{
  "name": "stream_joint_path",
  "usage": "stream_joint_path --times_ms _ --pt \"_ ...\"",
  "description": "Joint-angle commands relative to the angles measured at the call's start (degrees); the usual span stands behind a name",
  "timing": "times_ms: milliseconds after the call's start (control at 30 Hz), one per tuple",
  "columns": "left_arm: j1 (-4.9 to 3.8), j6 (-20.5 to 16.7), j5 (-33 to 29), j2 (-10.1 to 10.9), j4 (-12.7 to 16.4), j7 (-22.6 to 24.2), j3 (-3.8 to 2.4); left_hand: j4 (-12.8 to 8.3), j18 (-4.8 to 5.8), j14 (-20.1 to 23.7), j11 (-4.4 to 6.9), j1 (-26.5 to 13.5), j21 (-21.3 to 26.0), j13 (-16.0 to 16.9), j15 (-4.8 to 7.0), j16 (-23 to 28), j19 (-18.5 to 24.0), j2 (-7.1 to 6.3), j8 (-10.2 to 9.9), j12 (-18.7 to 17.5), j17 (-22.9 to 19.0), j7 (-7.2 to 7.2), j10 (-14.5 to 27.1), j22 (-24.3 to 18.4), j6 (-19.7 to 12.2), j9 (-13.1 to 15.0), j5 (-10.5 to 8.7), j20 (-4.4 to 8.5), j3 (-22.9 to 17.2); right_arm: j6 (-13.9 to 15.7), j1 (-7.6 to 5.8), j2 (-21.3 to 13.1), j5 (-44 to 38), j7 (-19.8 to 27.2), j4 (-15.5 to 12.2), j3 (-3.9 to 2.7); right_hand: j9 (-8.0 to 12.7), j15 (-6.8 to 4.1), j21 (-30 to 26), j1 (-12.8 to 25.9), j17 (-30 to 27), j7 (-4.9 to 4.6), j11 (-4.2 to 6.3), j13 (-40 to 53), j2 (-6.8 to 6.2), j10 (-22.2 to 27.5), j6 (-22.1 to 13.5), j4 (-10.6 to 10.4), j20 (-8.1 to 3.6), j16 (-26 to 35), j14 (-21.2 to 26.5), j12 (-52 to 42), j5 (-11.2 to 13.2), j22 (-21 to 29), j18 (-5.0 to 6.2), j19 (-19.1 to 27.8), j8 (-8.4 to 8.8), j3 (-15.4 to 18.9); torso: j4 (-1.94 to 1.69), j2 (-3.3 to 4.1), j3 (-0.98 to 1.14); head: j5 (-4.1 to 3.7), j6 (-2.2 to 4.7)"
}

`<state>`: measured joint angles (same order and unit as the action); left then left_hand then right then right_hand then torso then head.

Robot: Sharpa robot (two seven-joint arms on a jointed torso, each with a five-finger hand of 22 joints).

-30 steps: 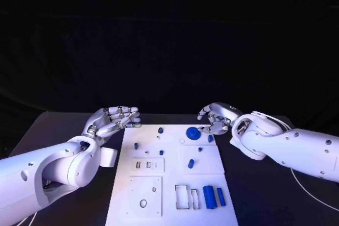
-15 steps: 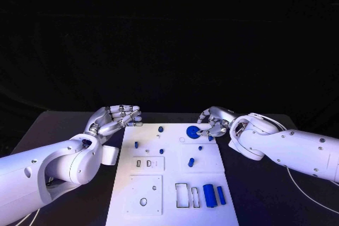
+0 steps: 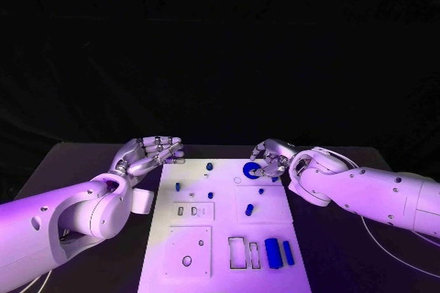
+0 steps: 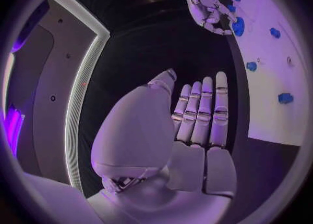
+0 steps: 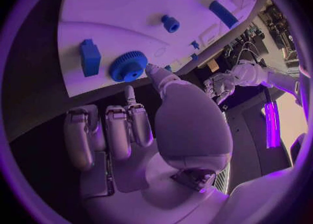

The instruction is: Assemble the parts on the task board

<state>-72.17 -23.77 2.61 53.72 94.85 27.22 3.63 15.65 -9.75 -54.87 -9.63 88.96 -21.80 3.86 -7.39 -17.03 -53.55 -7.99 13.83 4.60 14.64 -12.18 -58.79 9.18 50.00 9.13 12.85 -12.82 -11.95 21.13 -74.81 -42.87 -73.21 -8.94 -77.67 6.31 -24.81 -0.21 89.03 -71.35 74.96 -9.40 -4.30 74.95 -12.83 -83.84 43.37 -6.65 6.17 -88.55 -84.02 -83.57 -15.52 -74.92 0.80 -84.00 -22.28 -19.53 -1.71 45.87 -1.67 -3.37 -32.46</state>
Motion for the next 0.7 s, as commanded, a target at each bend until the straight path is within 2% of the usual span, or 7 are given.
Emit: stream_joint_path --times_ms 33,300,700 --pt "-0.08 1.1 -0.2 -0.1 0.0 0.2 -0.04 -0.1 -0.63 0.2 -0.22 0.6 -0.3 -0.1 -0.05 0.2 -0.4 -0.02 -0.3 -0.3 0.1 -0.26 -0.1 0.1 -0.2 0.0 -0.17 0.02 -0.3 -0.1 0.08 0.4 -1.1 -0.5 0.7 0.1 -0.1 0.57 0.1 -0.5 11.1 0.03 -0.23 8.7 0.43 -1.1 -0.4 -0.1 0.28 -0.2 -5.2 -0.3 0.0 -13.9 -0.47 -5.2 -0.33 0.1 -0.04 -0.02 -0.03 0.06 -0.2" --pt "-0.08 1.2 -0.2 -0.1 0.0 0.1 -0.04 -0.2 -0.62 0.2 -0.2 0.7 -0.3 -0.1 -0.05 0.3 -0.4 -0.04 -0.3 -0.4 0.1 -0.23 -0.1 0.1 -0.1 0.0 -0.17 0.03 -0.4 -1.6 0.38 0.7 -2.2 -0.8 1.2 0.31 -0.1 0.63 0.2 -1.0 11.1 -0.02 -0.28 8.8 0.51 -1.1 -0.5 0.1 0.34 -0.3 -5.2 -0.3 0.1 -14.0 -0.49 -5.2 -0.51 0.0 0.07 -0.06 0.01 0.36 -0.54" --pt "-0.08 1.1 -0.2 0.0 -0.1 0.0 -0.04 -0.2 -0.61 0.3 -0.2 0.7 -0.4 -0.1 -0.05 0.3 -0.4 -0.05 -0.4 -0.4 0.1 -0.23 -0.2 0.1 -0.1 0.0 -0.17 0.03 -0.5 -3.0 0.66 0.7 -3.6 -1.3 1.5 0.38 -0.2 0.67 0.4 -1.8 11.3 -0.02 -0.29 9.1 0.75 -1.2 -0.2 0.4 0.41 -0.3 -5.2 -0.6 -0.1 -14.3 -0.57 -5.4 -1.02 -0.6 0.02 -0.02 0.01 0.4 -0.74"
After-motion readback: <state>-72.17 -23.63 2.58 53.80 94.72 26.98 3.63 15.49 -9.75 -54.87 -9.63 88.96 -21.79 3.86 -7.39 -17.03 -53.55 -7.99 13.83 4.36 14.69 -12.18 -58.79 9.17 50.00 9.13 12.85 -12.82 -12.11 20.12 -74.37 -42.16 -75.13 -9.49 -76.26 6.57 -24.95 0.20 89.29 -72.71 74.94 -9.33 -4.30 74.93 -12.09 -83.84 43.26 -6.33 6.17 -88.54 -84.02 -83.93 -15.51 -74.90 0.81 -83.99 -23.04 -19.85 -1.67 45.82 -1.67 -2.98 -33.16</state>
